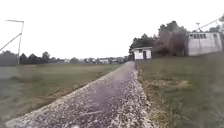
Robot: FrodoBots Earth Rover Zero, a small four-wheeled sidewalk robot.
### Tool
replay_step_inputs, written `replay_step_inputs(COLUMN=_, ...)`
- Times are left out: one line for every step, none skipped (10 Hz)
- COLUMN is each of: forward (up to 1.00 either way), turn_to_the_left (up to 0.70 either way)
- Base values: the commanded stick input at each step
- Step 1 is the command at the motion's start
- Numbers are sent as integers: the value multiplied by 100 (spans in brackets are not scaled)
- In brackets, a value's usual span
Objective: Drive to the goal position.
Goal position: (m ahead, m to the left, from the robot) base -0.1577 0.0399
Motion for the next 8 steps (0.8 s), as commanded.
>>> replay_step_inputs(forward=11, turn_to_the_left=0)
replay_step_inputs(forward=11, turn_to_the_left=0)
replay_step_inputs(forward=11, turn_to_the_left=0)
replay_step_inputs(forward=10, turn_to_the_left=0)
replay_step_inputs(forward=11, turn_to_the_left=0)
replay_step_inputs(forward=11, turn_to_the_left=0)
replay_step_inputs(forward=11, turn_to_the_left=0)
replay_step_inputs(forward=10, turn_to_the_left=0)
